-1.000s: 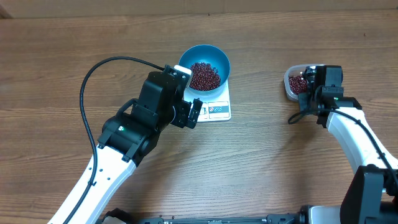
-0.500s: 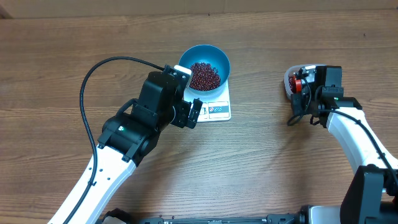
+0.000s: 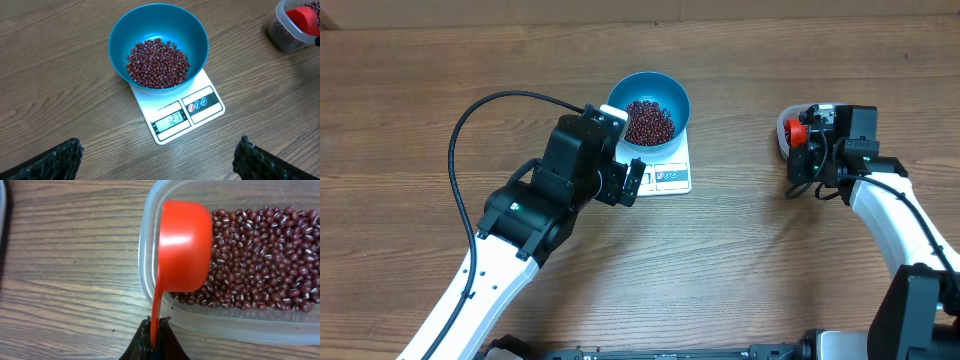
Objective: Scoop item into bowl and weigh 150g on scale
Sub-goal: 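Dip the red scoop into the beans and scoop with the right gripper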
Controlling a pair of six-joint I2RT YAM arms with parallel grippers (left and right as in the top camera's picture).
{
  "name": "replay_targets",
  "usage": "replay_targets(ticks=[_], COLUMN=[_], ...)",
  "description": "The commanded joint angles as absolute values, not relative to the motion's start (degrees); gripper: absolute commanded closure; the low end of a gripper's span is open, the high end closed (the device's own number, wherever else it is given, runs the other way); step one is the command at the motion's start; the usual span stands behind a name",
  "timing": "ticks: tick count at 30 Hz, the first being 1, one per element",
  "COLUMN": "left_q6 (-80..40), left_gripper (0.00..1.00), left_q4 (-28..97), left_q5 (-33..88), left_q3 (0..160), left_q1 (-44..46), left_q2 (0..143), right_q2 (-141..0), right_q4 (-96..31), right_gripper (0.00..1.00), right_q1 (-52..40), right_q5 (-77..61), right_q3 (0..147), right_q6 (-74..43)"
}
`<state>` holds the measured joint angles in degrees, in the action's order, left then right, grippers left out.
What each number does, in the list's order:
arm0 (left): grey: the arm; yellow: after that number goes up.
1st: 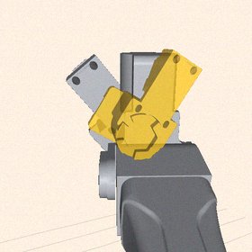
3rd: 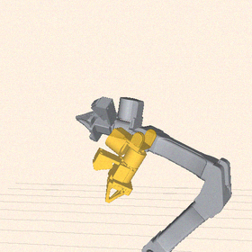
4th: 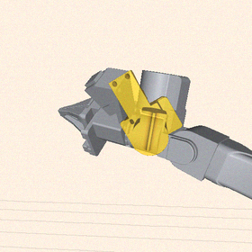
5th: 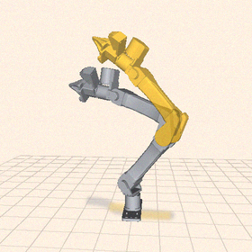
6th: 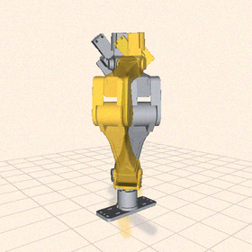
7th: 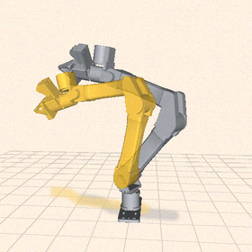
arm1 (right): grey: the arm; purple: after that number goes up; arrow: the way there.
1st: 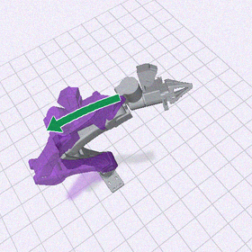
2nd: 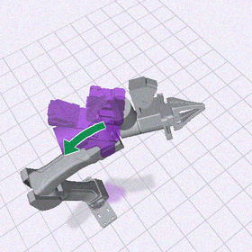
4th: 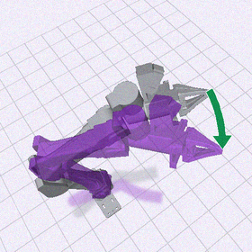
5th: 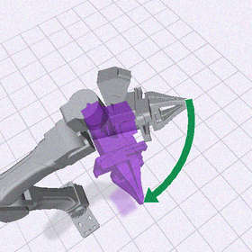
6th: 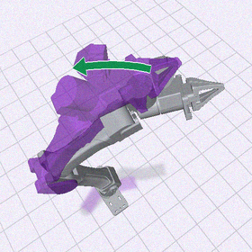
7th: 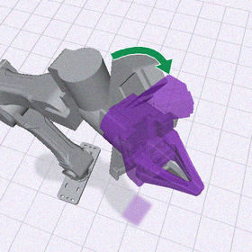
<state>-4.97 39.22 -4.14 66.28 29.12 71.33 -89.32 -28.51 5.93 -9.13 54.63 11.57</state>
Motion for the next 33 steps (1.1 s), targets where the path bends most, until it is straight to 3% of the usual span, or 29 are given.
replay_targets(ticks=[1, 16, 24, 33], left_q6=[-4.7, -4.7, -4.7, -4.7], left_gripper=[0.0, 0.01, 0.0, 0.0], left_q4=[39.2, 39.2, 39.2, 39.2], left_q5=[-4.6, -4.6, -4.6, -4.6], left_q3=[67.7, 67.7, 67.7, 67.7], left_q1=[28.9, 28.9, 28.9, 28.9], left_q2=[71.6, 71.6, 71.6, 71.6], right_q2=[-89.7, -89.7, -89.7, -89.7], right_q4=[-28.3, -28.4, -27.6, -26.7], right_gripper=[0.96, 0.96, 0.96, 0.96], right_q1=[8.2, 22.2, 27.6, 31.6], right_q5=[-16.6, -37.8, -40.7, -61.3], right_q3=[54.7, 54.7, 54.7, 54.8], right_q6=[10.2, 10.2, -3.4, -7.4])
